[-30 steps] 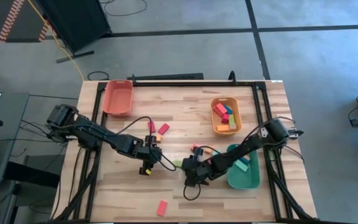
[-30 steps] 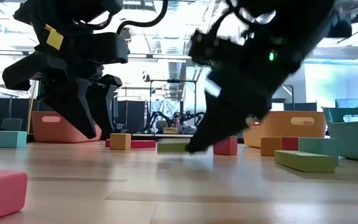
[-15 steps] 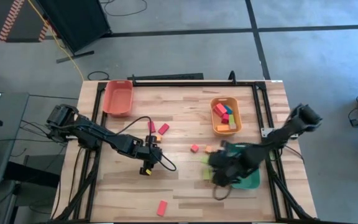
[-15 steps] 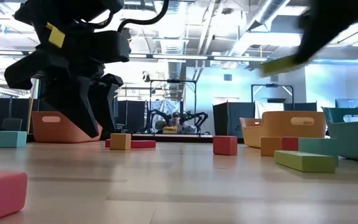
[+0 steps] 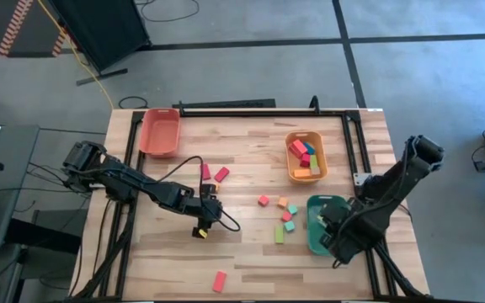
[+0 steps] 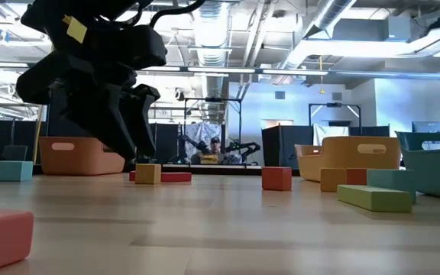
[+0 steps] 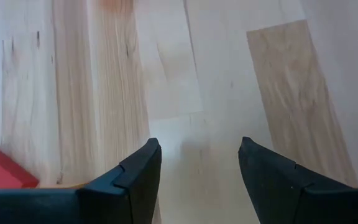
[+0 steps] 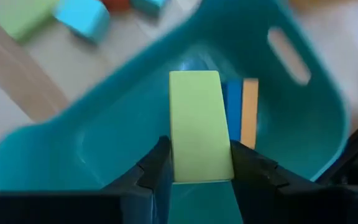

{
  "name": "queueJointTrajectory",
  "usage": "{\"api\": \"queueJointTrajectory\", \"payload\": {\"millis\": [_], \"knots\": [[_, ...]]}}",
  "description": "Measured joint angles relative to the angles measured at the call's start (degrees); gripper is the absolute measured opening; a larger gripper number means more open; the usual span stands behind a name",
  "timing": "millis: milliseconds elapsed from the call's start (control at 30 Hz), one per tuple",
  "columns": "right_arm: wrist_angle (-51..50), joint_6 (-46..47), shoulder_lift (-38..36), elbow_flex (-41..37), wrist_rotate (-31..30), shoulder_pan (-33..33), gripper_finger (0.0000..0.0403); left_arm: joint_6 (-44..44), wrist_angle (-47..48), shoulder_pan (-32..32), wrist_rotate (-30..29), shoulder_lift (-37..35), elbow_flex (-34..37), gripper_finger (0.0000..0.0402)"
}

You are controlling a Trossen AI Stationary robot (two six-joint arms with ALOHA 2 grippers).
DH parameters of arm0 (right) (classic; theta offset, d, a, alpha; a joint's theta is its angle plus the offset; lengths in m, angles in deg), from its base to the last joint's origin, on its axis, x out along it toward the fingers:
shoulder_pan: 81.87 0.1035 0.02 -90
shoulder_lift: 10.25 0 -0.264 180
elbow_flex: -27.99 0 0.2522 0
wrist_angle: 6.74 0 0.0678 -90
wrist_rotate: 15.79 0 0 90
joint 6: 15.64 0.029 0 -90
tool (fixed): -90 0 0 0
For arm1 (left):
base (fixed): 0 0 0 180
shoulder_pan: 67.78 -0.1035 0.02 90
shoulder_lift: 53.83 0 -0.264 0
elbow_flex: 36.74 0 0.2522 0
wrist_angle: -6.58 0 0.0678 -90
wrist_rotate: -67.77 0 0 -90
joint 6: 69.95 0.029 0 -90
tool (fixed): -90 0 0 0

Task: Sort blocks by size
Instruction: Put the small rectangular green block into the green bin

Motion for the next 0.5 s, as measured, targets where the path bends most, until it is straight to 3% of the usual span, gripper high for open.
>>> {"api": "queueJointTrajectory", "payload": {"millis": [200,500], "knots": [[4.08,3.36,0.00,-5.29,2.93,1.37,0.0174,-0.10,0.06,0.01,1.31,0.00,0.00,0.0206],[2.40,2.85,-0.07,-5.85,3.37,1.06,0.0219,-0.32,0.25,0.37,1.36,0.00,0.00,0.0206]]}}
